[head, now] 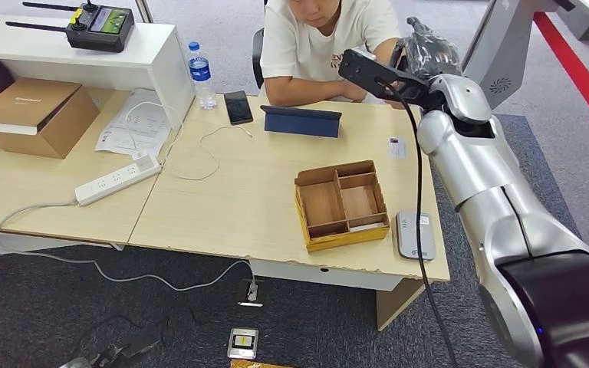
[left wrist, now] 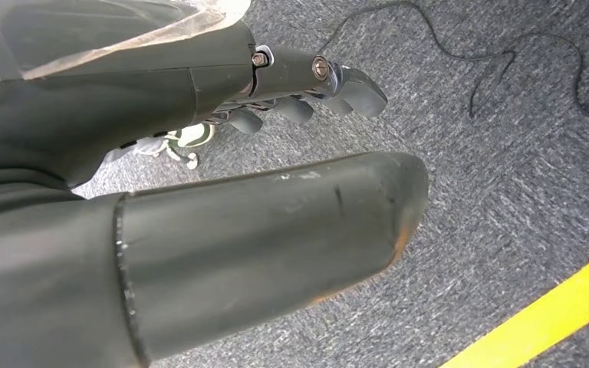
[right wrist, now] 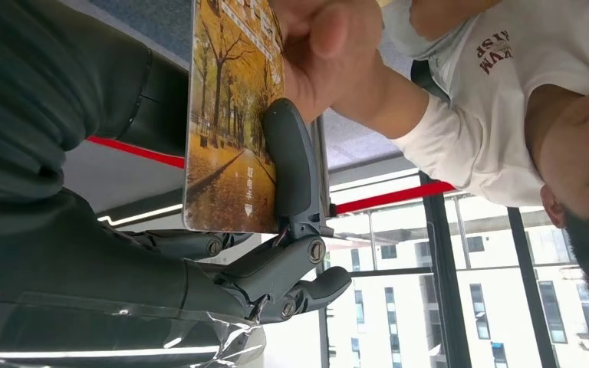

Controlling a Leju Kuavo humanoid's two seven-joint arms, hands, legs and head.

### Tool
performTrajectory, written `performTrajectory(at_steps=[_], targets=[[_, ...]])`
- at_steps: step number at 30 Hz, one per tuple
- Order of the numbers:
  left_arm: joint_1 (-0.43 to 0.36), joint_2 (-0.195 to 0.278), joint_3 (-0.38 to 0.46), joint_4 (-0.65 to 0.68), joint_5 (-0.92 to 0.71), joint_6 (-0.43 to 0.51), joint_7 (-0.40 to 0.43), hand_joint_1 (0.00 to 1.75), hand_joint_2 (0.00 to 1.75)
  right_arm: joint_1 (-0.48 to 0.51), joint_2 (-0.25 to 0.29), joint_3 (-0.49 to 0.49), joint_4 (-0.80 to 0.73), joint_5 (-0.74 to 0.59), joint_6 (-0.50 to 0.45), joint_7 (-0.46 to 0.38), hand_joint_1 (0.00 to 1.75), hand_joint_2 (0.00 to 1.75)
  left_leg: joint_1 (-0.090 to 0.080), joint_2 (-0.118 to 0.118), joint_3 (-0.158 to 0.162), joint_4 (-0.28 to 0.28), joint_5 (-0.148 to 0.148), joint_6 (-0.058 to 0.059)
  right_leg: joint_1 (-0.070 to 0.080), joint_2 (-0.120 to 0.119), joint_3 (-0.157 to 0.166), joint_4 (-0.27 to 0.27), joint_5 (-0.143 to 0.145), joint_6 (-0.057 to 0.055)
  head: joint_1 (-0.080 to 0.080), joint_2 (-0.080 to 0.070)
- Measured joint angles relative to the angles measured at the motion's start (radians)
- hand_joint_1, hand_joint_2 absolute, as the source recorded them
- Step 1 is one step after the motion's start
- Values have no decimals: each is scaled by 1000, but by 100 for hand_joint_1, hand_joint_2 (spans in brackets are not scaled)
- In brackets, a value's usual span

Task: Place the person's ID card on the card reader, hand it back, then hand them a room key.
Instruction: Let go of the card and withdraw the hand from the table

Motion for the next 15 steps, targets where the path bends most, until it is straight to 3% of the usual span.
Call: performTrajectory(at_steps=[9, 13, 15], targets=[[4, 3, 0, 0, 3, 0, 0, 0, 0, 3, 11, 2, 35, -1, -3, -3, 155, 175, 0, 0, 0, 0, 0, 0, 0, 0, 0, 0, 0, 0, 0, 0], [6, 3, 0, 0, 3, 0, 0, 0, 0, 7, 12, 3, 48, -1, -3, -3, 172, 175, 0, 0, 0, 0, 0, 0, 0, 0, 0, 0, 0, 0, 0, 0], [6, 4, 0, 0, 3, 0, 0, 0, 0, 9, 12, 3, 54, -3, -2, -3, 172, 175, 0, 0, 0, 0, 0, 0, 0, 0, 0, 0, 0, 0, 0, 0]])
